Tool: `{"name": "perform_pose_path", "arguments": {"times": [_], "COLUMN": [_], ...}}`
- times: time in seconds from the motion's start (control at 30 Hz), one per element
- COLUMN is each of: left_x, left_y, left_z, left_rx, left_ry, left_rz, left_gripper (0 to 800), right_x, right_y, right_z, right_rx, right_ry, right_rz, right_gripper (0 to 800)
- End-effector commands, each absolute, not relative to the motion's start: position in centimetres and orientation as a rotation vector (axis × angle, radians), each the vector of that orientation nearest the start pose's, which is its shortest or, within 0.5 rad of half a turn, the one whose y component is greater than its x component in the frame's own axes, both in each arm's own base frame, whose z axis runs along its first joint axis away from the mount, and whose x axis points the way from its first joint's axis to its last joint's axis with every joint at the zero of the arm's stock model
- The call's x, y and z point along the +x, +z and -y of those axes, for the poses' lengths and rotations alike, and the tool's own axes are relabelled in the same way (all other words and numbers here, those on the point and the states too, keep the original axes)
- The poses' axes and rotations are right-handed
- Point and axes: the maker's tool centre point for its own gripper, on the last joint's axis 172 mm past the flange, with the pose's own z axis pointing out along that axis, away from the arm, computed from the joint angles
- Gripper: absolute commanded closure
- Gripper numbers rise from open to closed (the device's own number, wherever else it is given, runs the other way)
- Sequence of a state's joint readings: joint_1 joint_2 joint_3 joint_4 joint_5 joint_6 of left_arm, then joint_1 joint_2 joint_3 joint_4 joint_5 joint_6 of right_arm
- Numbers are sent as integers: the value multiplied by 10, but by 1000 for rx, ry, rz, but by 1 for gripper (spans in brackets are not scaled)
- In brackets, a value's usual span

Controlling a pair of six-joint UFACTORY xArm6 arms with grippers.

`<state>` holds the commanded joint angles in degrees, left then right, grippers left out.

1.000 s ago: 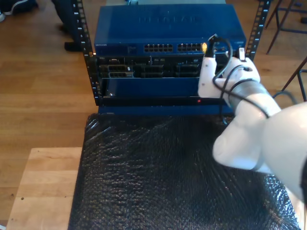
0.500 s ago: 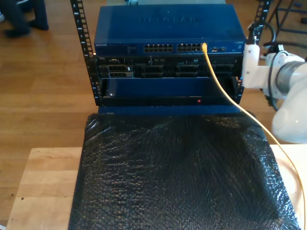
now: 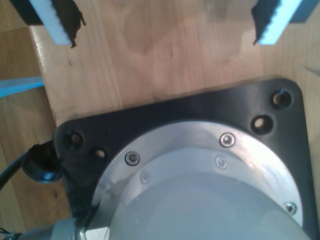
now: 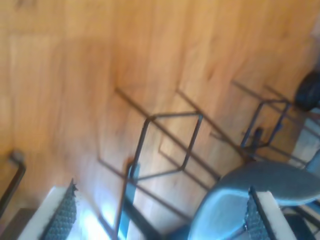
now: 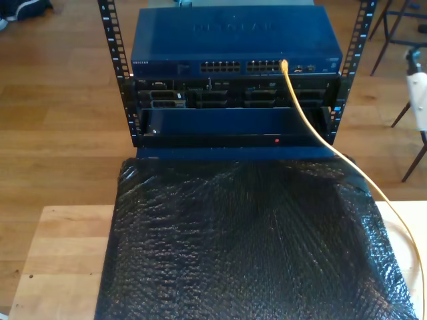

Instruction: Grab the cable and plug it in

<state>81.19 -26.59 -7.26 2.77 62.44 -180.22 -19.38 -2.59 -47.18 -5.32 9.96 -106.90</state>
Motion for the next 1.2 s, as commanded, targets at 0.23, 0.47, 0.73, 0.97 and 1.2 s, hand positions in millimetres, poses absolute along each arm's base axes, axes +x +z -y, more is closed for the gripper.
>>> {"name": "perform_pose_path", "arguments": {"times": [0.23,0.47,0.73,0.97,1.2], "left_x": [8,8,8,8,8], "left_y": [32,32,32,32,32], "left_z": [-114,-114,-114,-114,-114], "left_rx": [-2240,-2240,-2240,-2240,-2240], "left_ry": [-530,-530,-530,-530,-530], "left_rz": [-2693,-2693,-2693,-2693,-2693], "left_gripper": [0,0,0,0,0], "right_x": [517,484,411,332,263], "right_y": [223,207,189,183,196], "right_z": [261,289,321,347,348], "right_rx": [1786,1726,1758,1846,1909], "right_ry": [213,63,-75,-121,-111], "right_rz": [-1806,-2018,-2266,-2431,-2536], "right_gripper": [3,2,2,2,1]}}
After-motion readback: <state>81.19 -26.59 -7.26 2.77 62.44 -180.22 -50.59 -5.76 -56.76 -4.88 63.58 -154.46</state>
